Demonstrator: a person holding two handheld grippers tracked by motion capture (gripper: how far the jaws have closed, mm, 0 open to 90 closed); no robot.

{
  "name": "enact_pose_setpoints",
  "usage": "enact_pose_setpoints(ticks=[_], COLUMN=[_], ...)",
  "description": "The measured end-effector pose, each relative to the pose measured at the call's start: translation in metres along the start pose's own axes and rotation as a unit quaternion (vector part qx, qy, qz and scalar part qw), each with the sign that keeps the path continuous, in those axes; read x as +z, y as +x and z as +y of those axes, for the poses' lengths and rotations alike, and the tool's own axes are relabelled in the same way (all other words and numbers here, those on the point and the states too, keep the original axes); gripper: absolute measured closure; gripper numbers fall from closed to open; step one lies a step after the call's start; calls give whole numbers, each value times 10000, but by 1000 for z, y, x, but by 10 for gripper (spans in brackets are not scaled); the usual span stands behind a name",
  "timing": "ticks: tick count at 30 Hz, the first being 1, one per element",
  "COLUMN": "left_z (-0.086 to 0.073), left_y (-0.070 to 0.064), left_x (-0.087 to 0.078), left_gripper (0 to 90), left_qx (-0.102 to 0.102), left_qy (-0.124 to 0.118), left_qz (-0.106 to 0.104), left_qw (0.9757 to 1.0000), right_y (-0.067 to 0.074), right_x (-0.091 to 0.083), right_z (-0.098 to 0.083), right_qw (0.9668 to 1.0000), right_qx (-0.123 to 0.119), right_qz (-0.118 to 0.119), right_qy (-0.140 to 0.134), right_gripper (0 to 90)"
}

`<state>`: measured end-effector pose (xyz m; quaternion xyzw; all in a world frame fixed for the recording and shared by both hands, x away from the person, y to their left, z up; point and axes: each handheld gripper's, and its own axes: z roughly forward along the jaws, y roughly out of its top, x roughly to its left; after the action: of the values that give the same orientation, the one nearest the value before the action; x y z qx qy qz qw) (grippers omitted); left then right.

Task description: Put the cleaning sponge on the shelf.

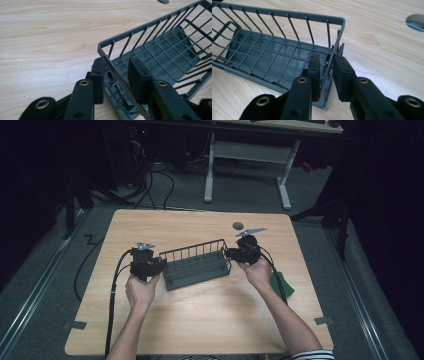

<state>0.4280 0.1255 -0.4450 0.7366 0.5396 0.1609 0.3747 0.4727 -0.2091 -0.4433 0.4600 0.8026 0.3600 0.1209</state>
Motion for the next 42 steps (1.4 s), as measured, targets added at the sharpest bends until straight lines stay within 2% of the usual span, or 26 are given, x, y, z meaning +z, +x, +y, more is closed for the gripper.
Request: enact_pose_setpoints(ticks=[7,10,12,14,18,24,27,29,33,35,37,42], left_z=[5,6,7,8,10,14,15,15,14,14,15,13], left_y=[-11,-14,-17,-20,-29,-39,-42,-42,-42,-42,-42,-39], left_x=[8,12,13,15,19,24,27,28,27,26,24,15], left_gripper=[687,692,695,697,698,705,708,708,707,679,609,474], left_qx=[155,147,167,213,319,450,465,465,521,525,502,493], left_qy=[17,-2,-6,8,46,115,87,66,36,-1,-85,-246], left_qz=[-140,-246,-277,-314,-387,-490,-557,-617,-630,-656,-753,-726], left_qw=[9998,9996,9995,9993,9987,9977,9973,9970,9966,9965,9959,9958], right_y=[-5,-7,-8,-10,-11,-16,-17,-16,-15,-16,-18,-22], right_x=[-16,-23,-26,-30,-38,-52,-57,-59,-61,-61,-64,-75], right_z=[-14,-18,-23,-27,-32,-46,-49,-52,-57,-57,-57,-59], right_qw=[9999,9997,9998,9998,9994,9991,9988,9986,9987,9989,9987,9975], right_qx=[58,28,58,104,74,235,220,184,237,251,264,362], right_qz=[-127,-205,-211,-198,-319,-344,-422,-490,-437,-393,-403,-473], right_qy=[21,86,24,7,80,53,98,25,-56,-85,-149,-389], right_gripper=[751,746,742,739,736,725,719,716,699,655,597,507])
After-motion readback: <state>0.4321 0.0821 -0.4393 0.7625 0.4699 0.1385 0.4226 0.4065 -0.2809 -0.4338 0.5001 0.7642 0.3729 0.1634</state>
